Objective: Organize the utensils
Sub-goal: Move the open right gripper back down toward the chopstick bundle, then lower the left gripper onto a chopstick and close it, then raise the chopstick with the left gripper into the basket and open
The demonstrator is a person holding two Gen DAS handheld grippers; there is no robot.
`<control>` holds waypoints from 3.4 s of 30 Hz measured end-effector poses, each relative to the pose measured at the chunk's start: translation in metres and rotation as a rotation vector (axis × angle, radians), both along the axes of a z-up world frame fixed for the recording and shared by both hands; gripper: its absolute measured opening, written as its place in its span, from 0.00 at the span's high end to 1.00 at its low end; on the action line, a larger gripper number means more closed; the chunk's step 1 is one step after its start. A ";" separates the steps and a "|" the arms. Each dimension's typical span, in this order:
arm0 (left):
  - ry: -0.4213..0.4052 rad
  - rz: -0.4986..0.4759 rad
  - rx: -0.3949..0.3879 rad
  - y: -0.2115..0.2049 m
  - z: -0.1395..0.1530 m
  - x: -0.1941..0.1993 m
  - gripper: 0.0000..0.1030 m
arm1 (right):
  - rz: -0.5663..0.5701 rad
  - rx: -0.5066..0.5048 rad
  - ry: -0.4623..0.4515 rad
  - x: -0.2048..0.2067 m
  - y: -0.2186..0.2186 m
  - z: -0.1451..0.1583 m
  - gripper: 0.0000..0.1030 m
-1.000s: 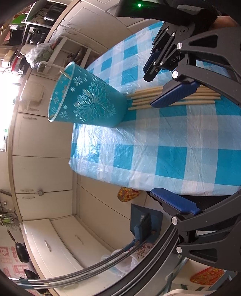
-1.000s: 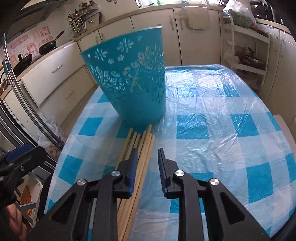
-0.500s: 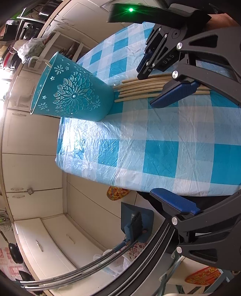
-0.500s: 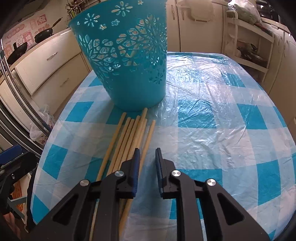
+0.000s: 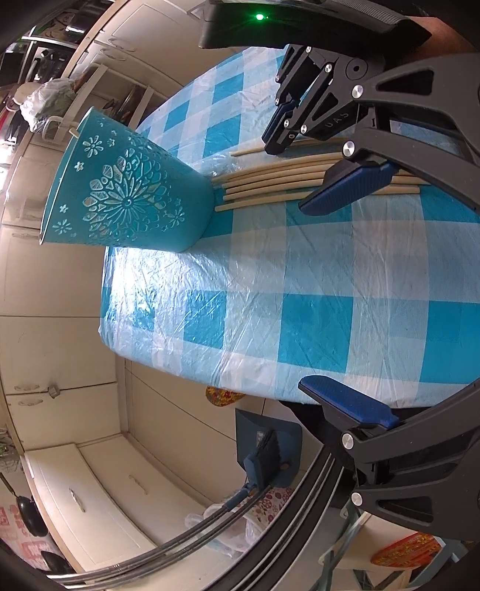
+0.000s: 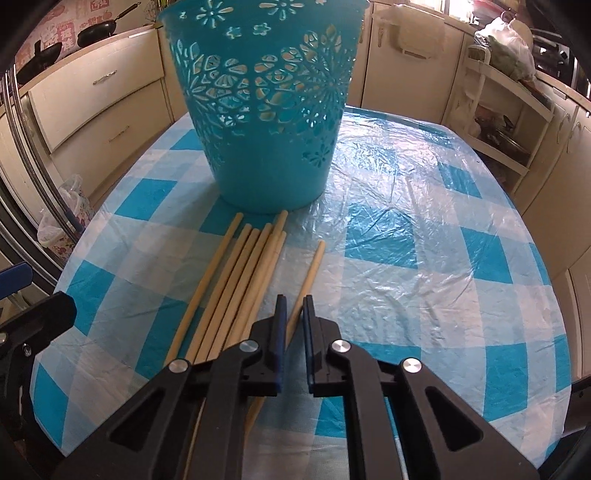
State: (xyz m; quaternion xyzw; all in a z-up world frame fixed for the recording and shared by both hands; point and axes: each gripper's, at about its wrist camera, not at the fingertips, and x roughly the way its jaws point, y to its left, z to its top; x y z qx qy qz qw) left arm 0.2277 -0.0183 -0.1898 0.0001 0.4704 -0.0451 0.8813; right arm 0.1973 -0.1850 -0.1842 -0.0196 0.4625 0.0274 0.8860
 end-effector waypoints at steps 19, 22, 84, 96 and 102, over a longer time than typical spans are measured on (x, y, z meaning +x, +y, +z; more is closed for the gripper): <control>0.060 -0.109 0.059 -0.059 -0.031 0.062 0.18 | -0.014 0.034 0.001 -0.005 -0.029 0.000 0.91; 0.066 -0.109 0.071 -0.062 -0.036 0.065 0.18 | -0.013 0.043 0.000 -0.005 -0.031 0.000 0.91; -0.601 -0.027 -0.317 -0.053 0.199 0.127 0.95 | -0.055 0.249 -0.026 0.006 -0.062 -0.006 0.91; -0.601 0.041 -0.214 -0.068 0.143 0.151 0.95 | -0.050 0.251 -0.027 0.005 -0.062 -0.006 0.90; -0.545 0.033 -0.199 -0.063 0.124 0.147 0.95 | -0.050 0.249 -0.027 0.005 -0.062 -0.006 0.90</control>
